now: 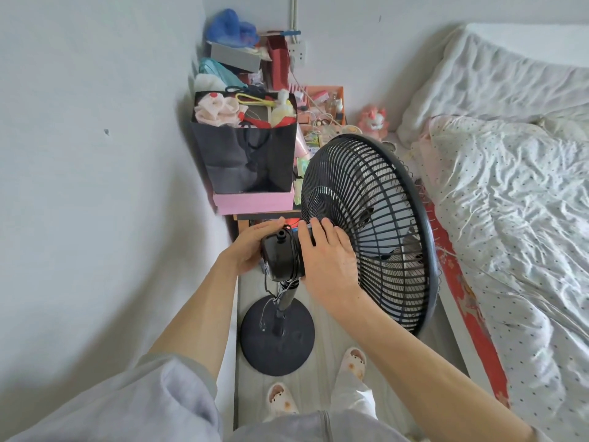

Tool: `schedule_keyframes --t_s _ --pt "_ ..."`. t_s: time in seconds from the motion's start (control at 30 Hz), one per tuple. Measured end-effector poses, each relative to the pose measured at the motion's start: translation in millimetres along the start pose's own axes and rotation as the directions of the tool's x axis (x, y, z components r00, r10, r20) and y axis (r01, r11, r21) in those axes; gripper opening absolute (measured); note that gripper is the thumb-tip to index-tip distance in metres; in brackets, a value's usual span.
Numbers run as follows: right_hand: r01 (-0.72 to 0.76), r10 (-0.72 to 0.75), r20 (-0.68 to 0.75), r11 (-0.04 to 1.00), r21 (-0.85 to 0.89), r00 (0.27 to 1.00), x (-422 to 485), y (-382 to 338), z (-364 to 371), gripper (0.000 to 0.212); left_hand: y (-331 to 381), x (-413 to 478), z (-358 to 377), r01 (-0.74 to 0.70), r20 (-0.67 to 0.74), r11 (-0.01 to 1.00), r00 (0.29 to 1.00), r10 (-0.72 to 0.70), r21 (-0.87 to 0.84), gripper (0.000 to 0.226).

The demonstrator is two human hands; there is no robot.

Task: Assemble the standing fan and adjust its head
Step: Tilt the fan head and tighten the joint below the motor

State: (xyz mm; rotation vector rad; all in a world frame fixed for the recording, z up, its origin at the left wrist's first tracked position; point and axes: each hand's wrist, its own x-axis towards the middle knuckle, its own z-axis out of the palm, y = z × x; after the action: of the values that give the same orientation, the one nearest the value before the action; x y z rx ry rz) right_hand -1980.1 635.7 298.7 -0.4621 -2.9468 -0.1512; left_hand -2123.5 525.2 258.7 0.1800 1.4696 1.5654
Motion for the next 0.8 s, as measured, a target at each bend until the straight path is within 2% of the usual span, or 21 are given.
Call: schedule_keyframes --t_s 0.07,0.17,0.2,0.27,0.3,0.37,0.5,0.57,0.67,0.8 --pt "0.006 -0.006 -0.007 1.000 -0.011 1.000 -1 -2 0 0.071 -11 -1 -3 0.029 0.015 0.994 0.999 -0.028 -0.105 0.070" --pt "0.004 -0.005 -0.023 1.000 -0.018 1.000 0 -2 0 0.069 -41 -3 -14 0.052 -0.013 0.965 0.998 -0.057 -0.255 0.061" --pt "-0.002 0.002 -0.027 1.000 -0.018 1.000 0 1 0 0.070 -51 -6 -15 0.059 -0.033 0.961 0.997 -0.070 -0.272 0.054" --pt "-0.015 0.014 -0.020 1.000 -0.024 1.000 0 7 2 0.072 -68 -15 -6 0.086 -0.109 0.942 0.986 -0.128 -0.326 0.021" --pt "-0.017 0.017 -0.012 0.999 -0.028 1.000 1 10 2 0.075 -76 -17 1 0.084 -0.141 0.926 0.979 -0.145 -0.369 0.011" --pt "-0.021 0.022 0.010 0.999 -0.034 1.000 2 13 3 0.080 -83 -20 16 0.049 -0.214 0.903 0.965 -0.154 -0.427 0.021" --pt "-0.052 0.054 0.034 0.997 -0.055 0.998 2 15 5 0.087 -81 -19 38 -0.008 -0.395 0.930 0.907 -0.148 -0.368 0.020" --pt "-0.050 0.051 0.026 0.997 -0.067 0.998 4 13 5 0.086 -81 -19 44 -0.026 -0.476 0.942 0.867 -0.146 -0.335 0.028" --pt "-0.031 0.033 0.016 0.997 -0.073 0.999 7 4 4 0.084 -80 -20 52 -0.051 -0.548 0.949 0.825 -0.135 -0.310 0.039" --pt "-0.036 0.037 0.023 0.997 -0.074 0.999 8 8 8 0.086 -85 -23 62 -0.056 -0.588 0.981 0.806 -0.066 -0.187 0.033"
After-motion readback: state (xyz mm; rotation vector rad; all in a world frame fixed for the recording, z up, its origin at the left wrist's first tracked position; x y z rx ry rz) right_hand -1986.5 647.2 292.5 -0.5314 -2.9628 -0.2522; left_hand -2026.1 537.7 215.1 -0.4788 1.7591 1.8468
